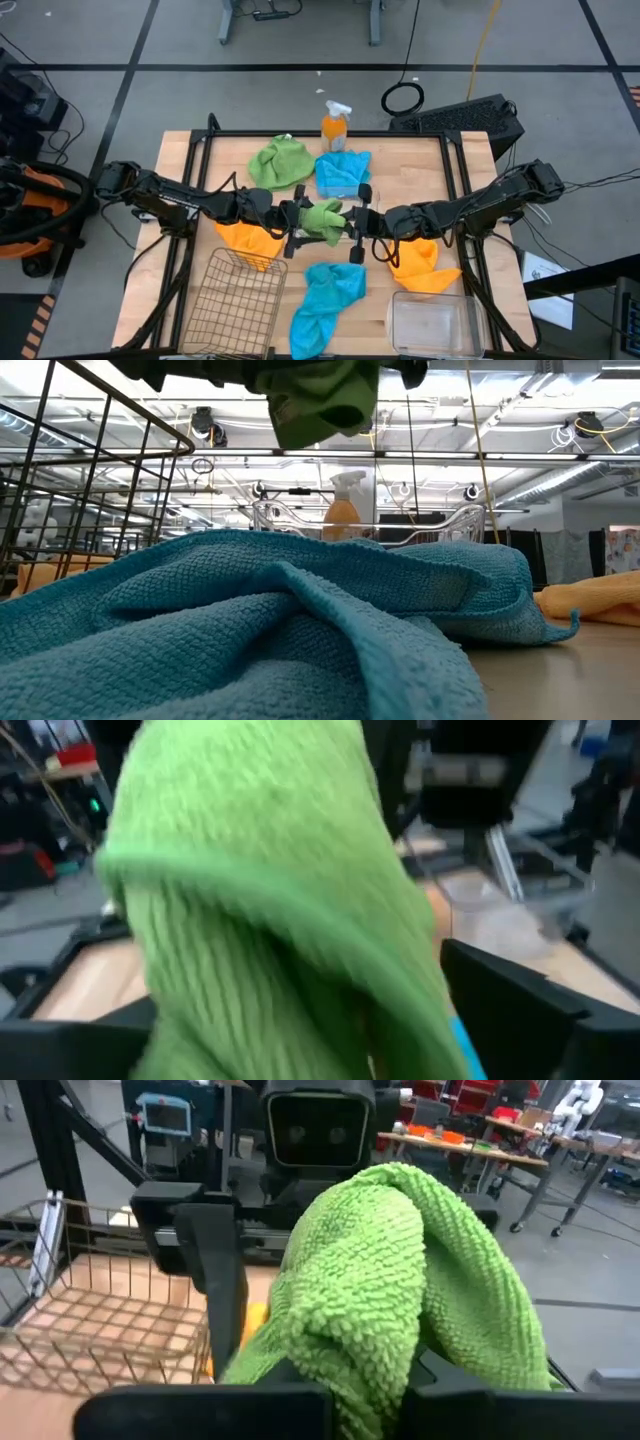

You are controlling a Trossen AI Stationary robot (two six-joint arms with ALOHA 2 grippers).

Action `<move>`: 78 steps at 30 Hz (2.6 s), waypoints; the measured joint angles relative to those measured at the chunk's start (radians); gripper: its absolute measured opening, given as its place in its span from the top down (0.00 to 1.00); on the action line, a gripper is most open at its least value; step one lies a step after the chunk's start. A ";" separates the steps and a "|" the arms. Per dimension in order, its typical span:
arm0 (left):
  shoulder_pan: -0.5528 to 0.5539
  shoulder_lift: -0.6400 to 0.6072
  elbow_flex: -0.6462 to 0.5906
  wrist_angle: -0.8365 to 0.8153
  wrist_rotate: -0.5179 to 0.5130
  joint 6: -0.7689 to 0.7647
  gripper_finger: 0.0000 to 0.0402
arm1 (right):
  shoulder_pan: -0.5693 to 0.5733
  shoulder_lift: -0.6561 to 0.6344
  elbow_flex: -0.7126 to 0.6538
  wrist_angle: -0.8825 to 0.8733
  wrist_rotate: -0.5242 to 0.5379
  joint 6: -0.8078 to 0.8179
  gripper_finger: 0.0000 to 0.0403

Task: Sort microfiber towel by color & place in baskets
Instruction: Put the right green towel into the top transparent bin

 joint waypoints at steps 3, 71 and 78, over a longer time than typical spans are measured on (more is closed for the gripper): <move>-0.006 -0.039 0.000 -0.052 -0.009 -0.002 0.14 | 0.000 -0.031 0.000 -0.088 0.001 0.014 0.99; -0.088 0.049 -0.015 0.312 -0.356 -0.051 0.12 | 0.021 -0.041 0.000 -0.046 0.098 -0.223 0.99; -0.089 0.048 -0.011 0.342 -0.192 0.004 0.20 | 0.020 -0.022 0.000 -0.043 0.096 -0.241 0.99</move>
